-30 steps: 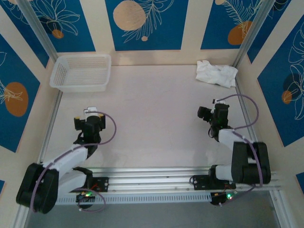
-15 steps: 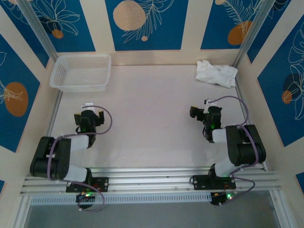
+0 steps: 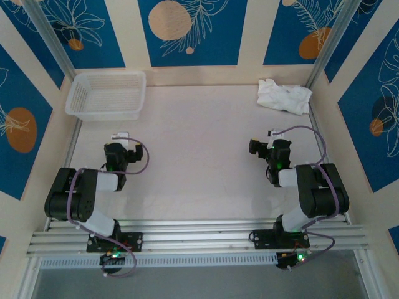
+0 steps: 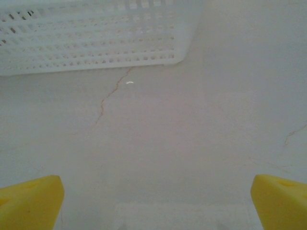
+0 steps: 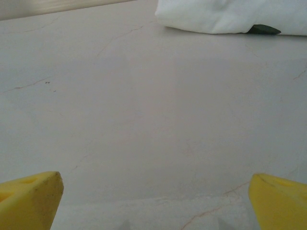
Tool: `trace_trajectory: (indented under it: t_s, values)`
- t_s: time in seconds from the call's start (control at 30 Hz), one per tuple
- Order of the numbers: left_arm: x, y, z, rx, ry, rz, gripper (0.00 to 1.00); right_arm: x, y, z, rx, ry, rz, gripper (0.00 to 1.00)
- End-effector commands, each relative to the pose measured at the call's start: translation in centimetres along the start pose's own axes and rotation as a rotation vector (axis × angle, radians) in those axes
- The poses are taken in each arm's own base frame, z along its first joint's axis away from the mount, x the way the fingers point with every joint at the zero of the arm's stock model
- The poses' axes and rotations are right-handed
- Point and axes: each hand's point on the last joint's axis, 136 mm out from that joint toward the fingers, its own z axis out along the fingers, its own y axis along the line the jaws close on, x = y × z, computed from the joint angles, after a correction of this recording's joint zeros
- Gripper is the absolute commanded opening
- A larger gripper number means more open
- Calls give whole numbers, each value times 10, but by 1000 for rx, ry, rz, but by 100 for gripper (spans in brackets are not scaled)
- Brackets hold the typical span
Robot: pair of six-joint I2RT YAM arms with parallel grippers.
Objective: Fold the inside-out t-shirt
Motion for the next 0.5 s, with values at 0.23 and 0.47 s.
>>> trace_trajectory:
  t_s: [0.23, 0.47]
  values:
    - [-12, -16, 0, 91, -32, 33, 100, -20, 0, -1, 10, -66, -21, 99]
    - [-12, -16, 0, 91, -32, 33, 100, -21, -1, -2, 5, -72, -16, 99]
